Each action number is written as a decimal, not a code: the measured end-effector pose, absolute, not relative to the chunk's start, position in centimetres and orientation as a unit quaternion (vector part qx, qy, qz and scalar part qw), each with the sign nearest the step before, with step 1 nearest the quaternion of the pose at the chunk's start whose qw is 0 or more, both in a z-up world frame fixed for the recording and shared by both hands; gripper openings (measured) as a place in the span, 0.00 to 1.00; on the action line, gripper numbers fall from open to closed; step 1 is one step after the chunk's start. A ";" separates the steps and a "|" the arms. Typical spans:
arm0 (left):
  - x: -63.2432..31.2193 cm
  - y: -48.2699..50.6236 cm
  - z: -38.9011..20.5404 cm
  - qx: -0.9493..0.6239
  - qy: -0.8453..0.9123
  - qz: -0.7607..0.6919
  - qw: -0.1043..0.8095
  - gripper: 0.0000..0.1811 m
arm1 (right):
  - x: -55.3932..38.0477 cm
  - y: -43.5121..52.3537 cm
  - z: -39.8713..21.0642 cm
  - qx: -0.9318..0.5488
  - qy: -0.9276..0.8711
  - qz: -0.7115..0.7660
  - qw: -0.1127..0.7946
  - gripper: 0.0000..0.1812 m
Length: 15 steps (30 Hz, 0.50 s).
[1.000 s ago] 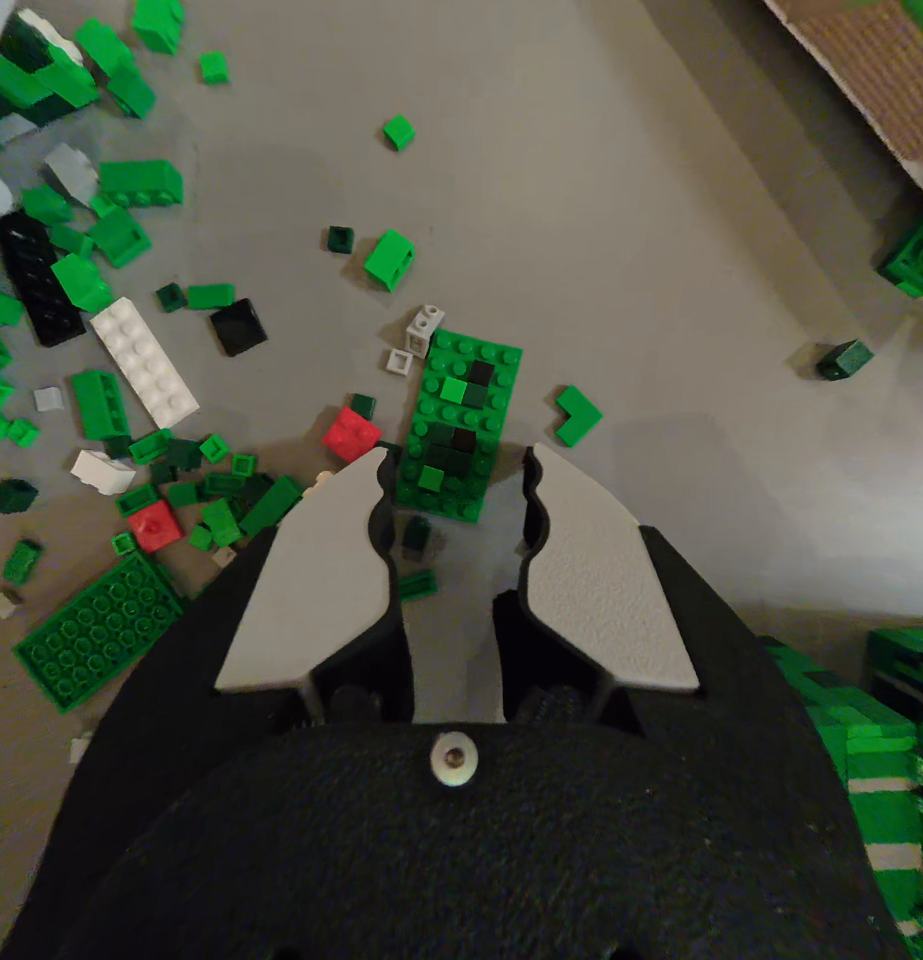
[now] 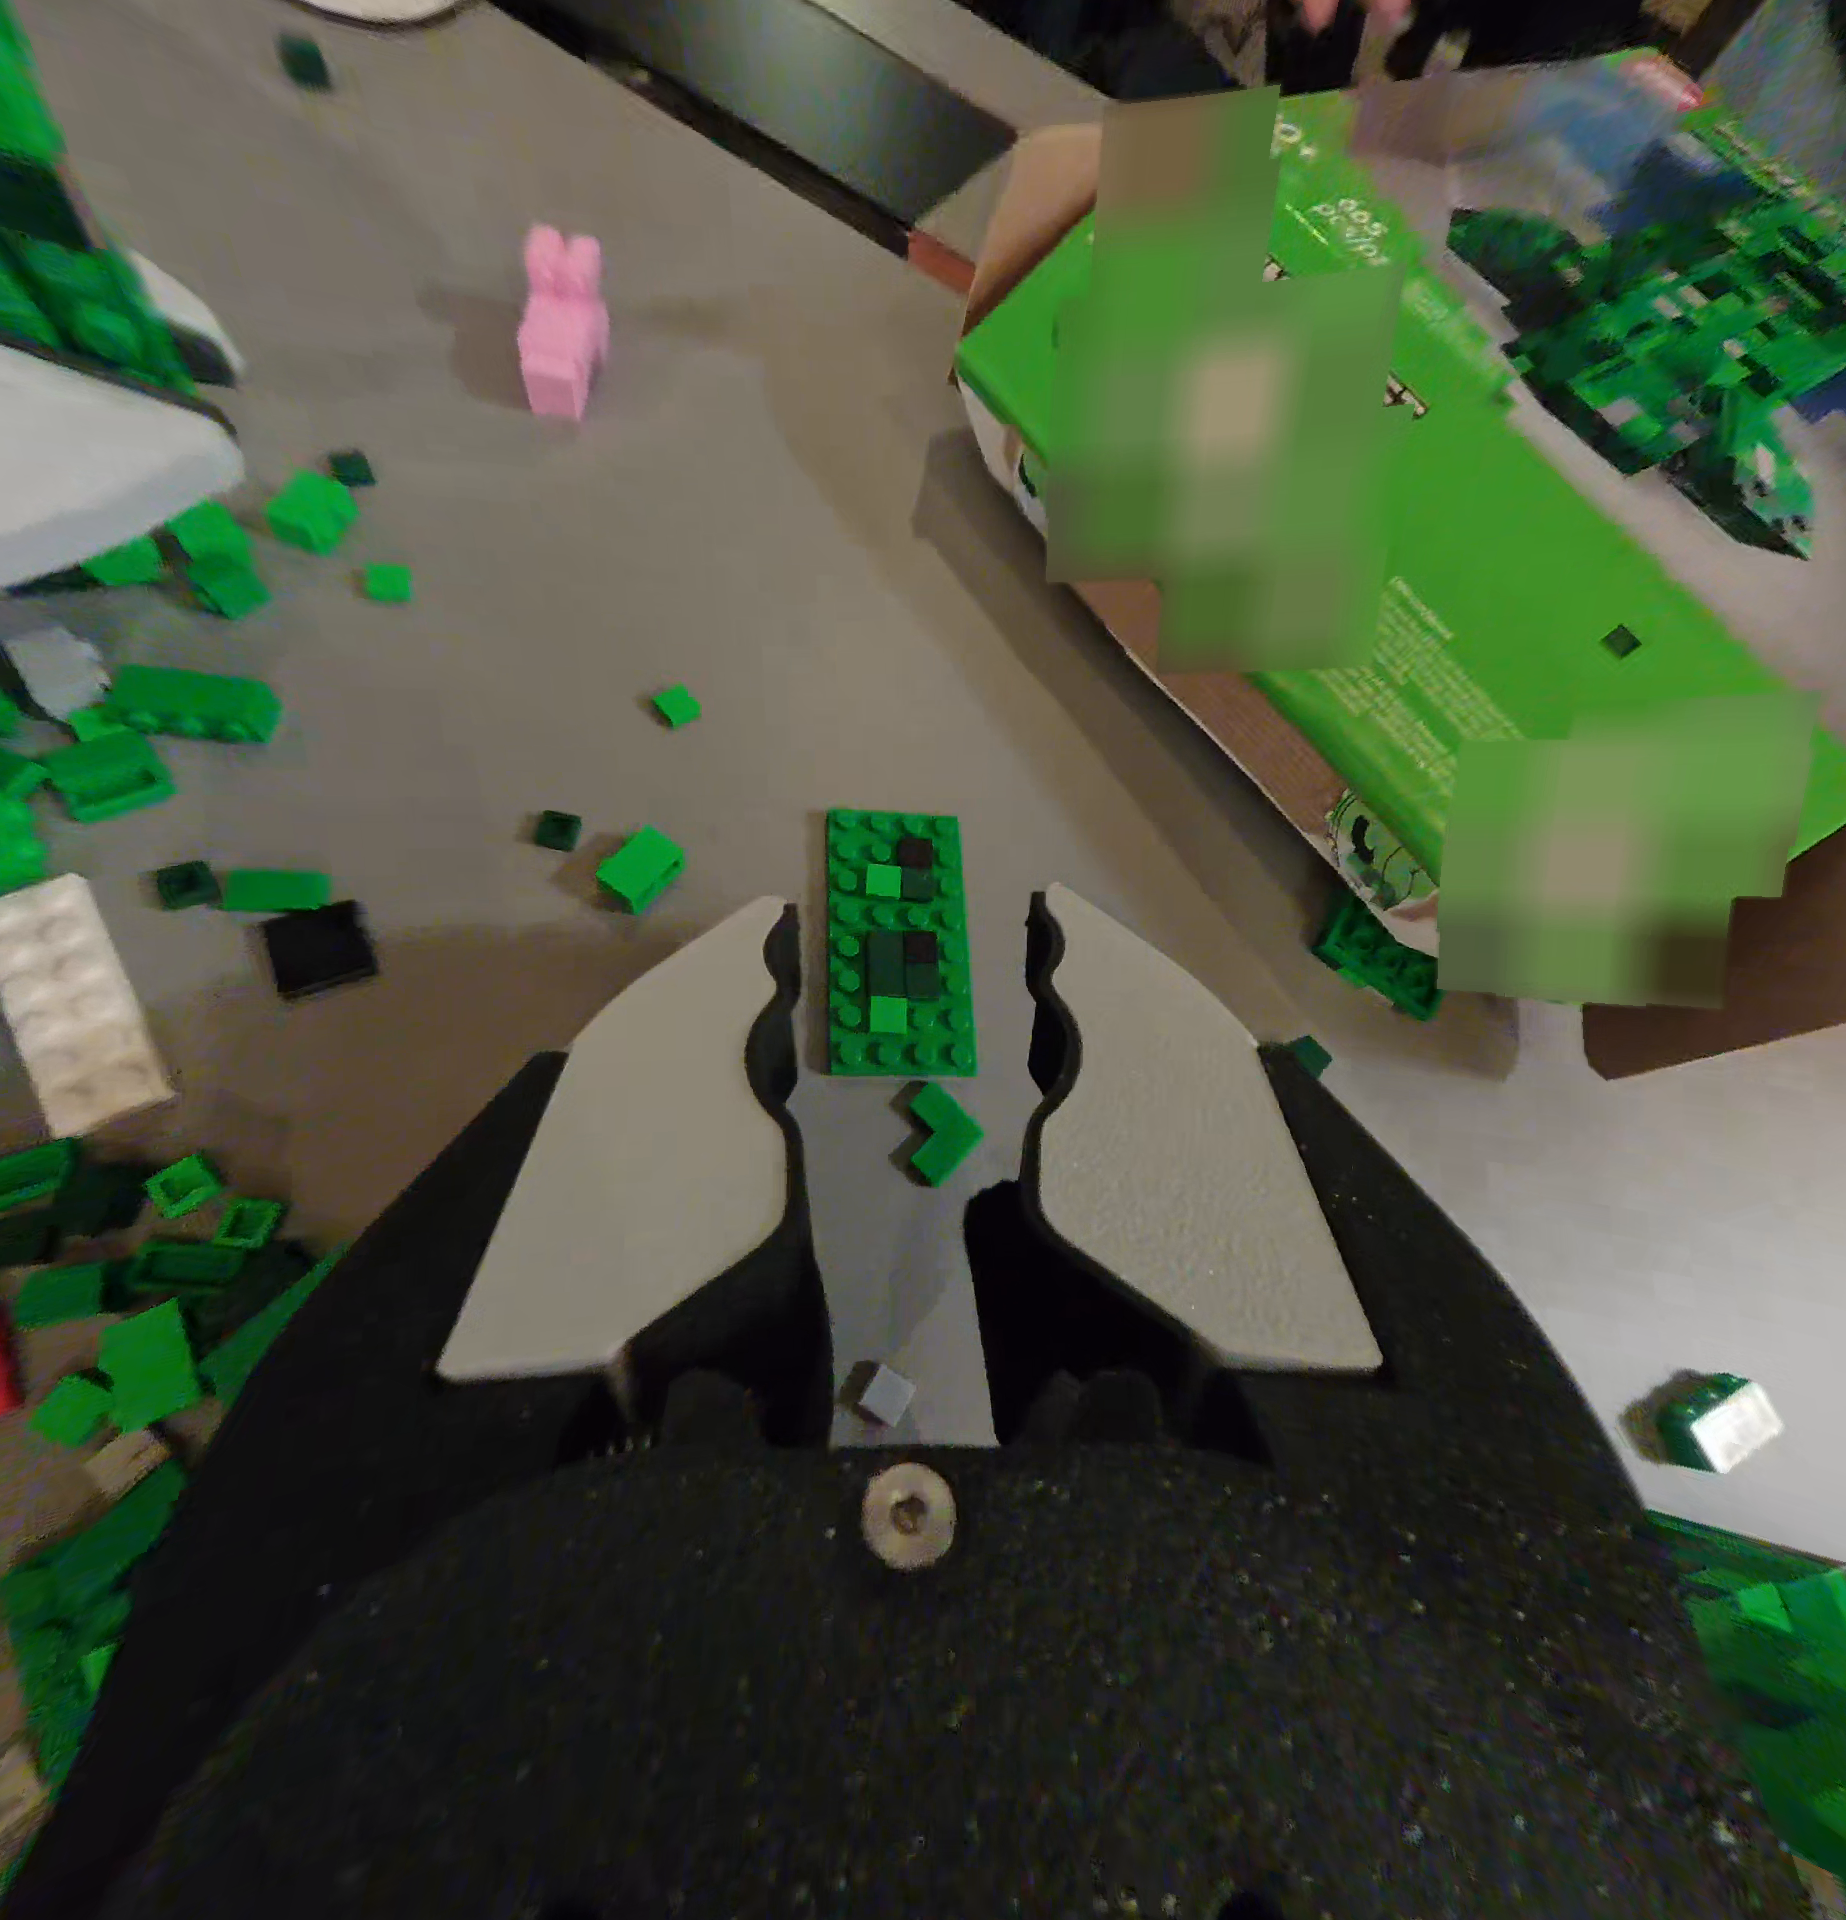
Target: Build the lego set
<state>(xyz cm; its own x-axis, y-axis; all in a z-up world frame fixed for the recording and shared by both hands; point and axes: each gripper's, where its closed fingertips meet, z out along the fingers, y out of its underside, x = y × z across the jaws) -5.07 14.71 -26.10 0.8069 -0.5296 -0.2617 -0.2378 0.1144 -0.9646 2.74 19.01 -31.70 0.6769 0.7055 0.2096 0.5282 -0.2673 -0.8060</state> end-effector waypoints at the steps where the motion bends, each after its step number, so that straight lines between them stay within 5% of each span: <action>1: -5.1 14.7 -26.1 -0.656 0.292 -0.106 0.687 0.03 | 2.7 18.8 -31.6 -0.784 -0.394 0.104 0.468 0.23; 6: -5.1 14.7 -26.1 -0.656 0.292 -0.104 0.688 0.03 | 2.3 17.2 -30.4 -0.738 -0.452 0.079 0.496 0.21; 15: -4.9 14.7 -26.1 -0.655 0.297 -0.103 0.687 0.03 | 3.4 17.5 -33.5 -0.797 -0.420 0.136 0.413 0.21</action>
